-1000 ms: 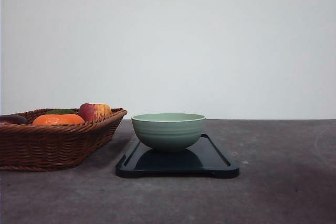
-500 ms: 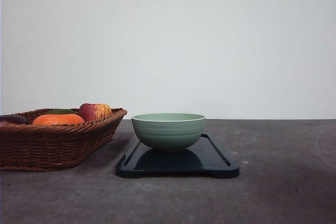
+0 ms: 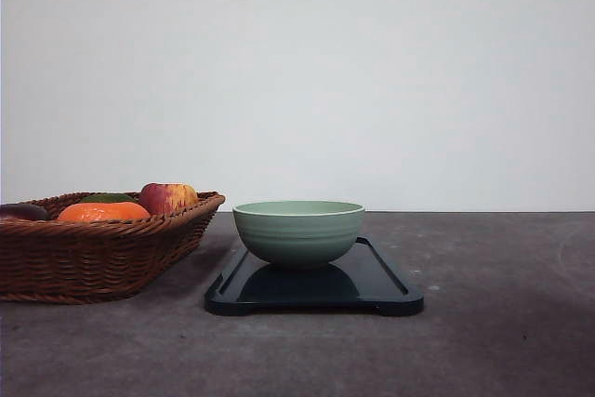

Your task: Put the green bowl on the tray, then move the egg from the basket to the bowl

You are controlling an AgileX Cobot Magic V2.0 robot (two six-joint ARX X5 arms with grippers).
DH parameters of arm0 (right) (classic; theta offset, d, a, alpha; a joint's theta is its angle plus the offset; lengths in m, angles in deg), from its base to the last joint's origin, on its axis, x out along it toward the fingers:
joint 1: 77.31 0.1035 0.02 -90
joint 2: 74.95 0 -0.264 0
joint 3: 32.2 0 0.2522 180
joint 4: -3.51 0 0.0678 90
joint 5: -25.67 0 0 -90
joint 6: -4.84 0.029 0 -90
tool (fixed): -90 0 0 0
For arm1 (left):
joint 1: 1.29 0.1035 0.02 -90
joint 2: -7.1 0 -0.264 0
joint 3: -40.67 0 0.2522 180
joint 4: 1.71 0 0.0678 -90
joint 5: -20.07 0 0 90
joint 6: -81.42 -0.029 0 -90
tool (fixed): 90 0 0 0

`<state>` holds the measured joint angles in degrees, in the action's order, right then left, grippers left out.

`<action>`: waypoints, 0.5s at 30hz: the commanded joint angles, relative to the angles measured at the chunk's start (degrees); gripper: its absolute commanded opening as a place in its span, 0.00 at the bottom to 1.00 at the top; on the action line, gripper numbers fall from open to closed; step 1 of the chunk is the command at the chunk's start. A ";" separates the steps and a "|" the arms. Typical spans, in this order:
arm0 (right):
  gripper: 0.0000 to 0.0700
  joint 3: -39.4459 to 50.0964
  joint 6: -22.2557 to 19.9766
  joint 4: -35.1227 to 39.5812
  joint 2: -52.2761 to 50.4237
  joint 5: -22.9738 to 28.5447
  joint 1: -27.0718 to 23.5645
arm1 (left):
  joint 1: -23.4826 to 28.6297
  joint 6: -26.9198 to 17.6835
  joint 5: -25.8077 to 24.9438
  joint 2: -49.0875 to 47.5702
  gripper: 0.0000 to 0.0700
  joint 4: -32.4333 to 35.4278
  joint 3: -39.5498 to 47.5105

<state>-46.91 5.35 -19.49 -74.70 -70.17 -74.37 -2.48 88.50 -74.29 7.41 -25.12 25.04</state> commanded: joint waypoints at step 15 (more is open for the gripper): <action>0.03 0.24 0.96 0.20 -0.04 -0.06 0.04 | 0.07 -0.37 0.17 -0.03 0.00 0.61 1.11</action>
<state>-46.91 5.35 -19.49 -74.70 -70.17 -74.37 -2.48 88.50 -74.29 7.39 -25.12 25.04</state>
